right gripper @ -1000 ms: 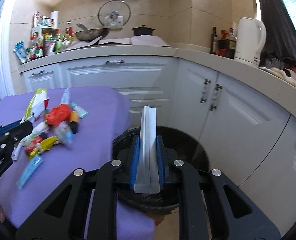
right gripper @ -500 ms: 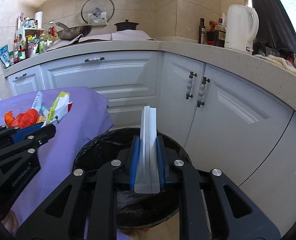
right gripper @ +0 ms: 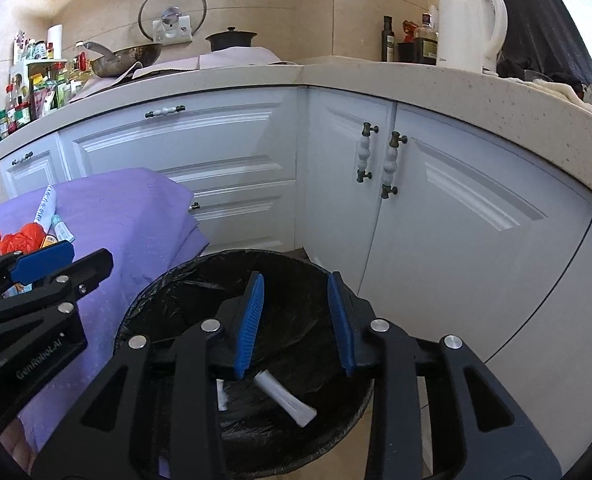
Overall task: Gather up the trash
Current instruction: 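Drop the white strip in the bin while the left gripper drops a yellow-green wrapper, then grasp the blue toothpaste tube with the right gripper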
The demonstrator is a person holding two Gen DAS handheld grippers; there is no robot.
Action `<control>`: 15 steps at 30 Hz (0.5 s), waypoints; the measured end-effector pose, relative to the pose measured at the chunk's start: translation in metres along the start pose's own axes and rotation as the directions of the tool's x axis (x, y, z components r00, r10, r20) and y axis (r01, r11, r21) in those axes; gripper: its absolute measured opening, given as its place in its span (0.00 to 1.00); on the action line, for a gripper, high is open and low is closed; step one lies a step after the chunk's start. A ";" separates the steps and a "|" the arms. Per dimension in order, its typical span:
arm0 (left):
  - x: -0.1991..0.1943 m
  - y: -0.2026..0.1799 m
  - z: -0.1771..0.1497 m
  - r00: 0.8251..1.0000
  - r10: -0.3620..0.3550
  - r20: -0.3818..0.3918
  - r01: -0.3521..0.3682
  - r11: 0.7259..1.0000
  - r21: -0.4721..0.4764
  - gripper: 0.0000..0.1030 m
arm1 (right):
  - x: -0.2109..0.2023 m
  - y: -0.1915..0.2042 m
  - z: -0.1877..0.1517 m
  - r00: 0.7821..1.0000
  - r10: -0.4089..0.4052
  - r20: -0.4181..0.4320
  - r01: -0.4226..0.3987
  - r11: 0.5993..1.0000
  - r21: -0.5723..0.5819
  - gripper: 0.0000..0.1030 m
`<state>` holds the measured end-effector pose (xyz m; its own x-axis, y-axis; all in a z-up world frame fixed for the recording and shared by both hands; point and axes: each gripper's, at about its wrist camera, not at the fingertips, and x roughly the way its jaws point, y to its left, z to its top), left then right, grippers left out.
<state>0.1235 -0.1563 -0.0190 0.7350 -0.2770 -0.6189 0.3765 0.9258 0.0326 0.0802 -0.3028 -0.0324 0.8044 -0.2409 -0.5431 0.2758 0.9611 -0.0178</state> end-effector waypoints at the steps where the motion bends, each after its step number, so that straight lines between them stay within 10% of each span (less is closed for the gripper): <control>1: -0.002 0.002 0.000 1.000 0.000 0.001 0.000 1.000 -0.004 0.41 | -0.003 0.002 0.000 1.000 0.005 0.000 -0.005 1.000 0.003 0.32; 15: -0.069 0.083 -0.033 0.992 0.126 0.009 -0.125 0.991 -0.052 0.41 | -0.055 0.076 -0.016 0.991 0.131 -0.021 -0.132 0.991 -0.018 0.40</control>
<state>0.0855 -0.0517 0.0005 0.7815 -0.1606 -0.6029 0.2517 0.9654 0.0690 0.0490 -0.2145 -0.0174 0.8223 -0.1097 -0.5583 0.1578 0.9867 0.0385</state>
